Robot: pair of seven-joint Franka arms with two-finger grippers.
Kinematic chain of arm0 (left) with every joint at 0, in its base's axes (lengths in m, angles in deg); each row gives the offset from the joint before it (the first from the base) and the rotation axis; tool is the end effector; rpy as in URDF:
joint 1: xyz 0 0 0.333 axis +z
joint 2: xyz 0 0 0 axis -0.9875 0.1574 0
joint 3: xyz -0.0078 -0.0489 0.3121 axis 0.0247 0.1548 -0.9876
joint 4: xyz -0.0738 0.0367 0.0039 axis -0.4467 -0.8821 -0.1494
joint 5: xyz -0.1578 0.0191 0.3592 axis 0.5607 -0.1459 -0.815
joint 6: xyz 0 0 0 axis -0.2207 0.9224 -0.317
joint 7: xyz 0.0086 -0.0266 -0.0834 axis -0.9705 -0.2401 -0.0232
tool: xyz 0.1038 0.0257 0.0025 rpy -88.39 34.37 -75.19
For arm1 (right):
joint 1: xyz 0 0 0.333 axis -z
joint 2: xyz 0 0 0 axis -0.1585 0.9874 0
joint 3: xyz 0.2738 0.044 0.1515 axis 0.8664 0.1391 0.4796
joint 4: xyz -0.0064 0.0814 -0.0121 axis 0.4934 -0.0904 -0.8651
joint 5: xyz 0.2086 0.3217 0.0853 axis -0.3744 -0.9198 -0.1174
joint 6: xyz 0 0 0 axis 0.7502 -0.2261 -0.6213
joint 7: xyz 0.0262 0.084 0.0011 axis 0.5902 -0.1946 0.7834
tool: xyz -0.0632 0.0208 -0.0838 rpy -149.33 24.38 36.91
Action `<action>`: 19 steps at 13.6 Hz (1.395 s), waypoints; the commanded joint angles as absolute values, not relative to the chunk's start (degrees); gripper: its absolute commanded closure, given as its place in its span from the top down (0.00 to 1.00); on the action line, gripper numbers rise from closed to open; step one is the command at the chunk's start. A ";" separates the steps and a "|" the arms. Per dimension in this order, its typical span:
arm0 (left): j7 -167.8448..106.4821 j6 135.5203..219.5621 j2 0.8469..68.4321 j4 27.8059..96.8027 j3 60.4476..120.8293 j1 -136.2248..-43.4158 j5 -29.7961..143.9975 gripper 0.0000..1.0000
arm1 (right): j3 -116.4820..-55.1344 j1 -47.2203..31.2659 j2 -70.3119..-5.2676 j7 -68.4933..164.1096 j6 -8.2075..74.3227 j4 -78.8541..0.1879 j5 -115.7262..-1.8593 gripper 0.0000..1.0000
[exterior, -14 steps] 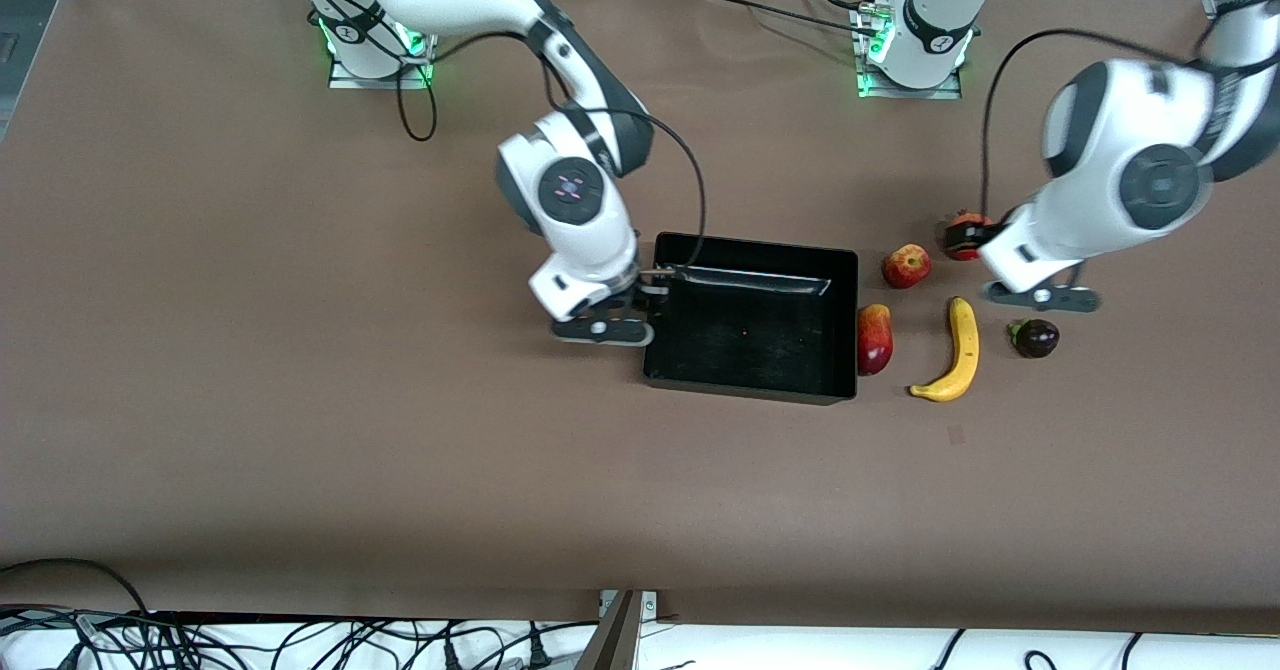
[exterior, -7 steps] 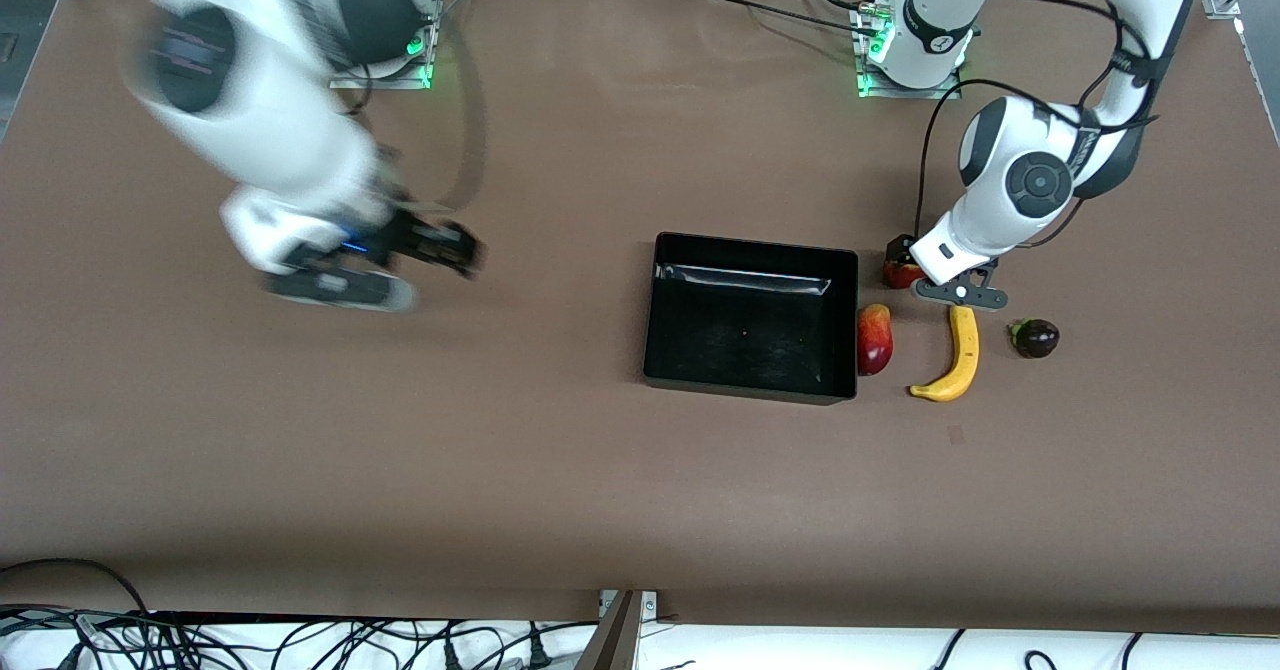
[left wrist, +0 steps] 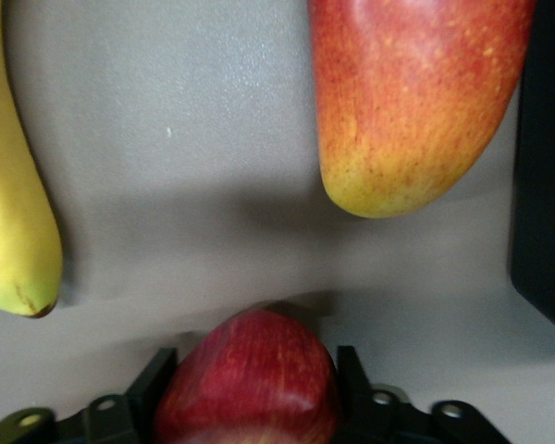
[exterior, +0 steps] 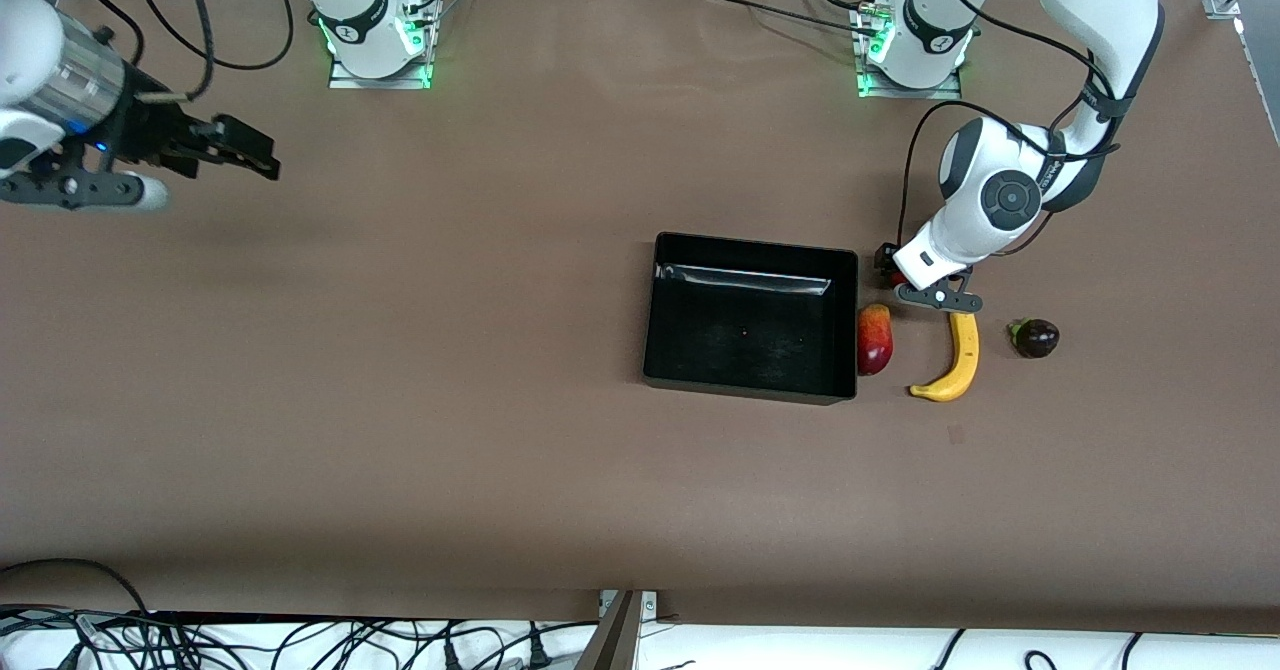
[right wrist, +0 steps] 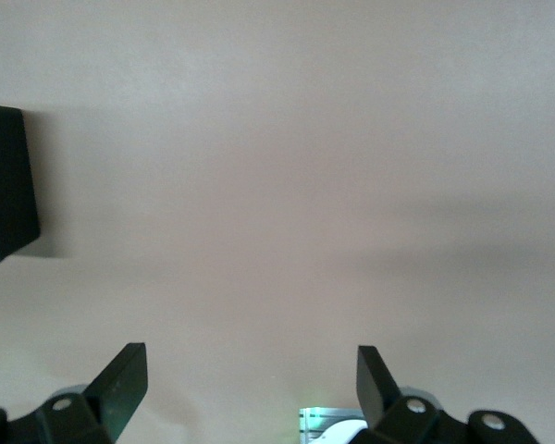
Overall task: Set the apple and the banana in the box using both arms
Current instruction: 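Grasp the red-yellow apple with the left gripper and carry it toward the box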
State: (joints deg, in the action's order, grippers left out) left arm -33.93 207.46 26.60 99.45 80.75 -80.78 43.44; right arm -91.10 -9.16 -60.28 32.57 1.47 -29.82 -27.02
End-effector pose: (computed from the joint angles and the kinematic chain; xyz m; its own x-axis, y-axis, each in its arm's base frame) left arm 0.4834 -0.0741 0.1834 0.9804 -0.1523 -0.1250 -0.1533 -0.9882 0.0012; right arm 0.5417 0.0833 0.6121 0.9912 -0.0376 -0.1266 -0.0462 -0.9968 -0.0651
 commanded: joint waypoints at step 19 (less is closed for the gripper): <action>2.24 188.52 40.66 70.17 89.19 -89.56 46.70 0.37 | -79.30 3.41 -61.87 36.53 6.20 -31.01 -22.30 1.00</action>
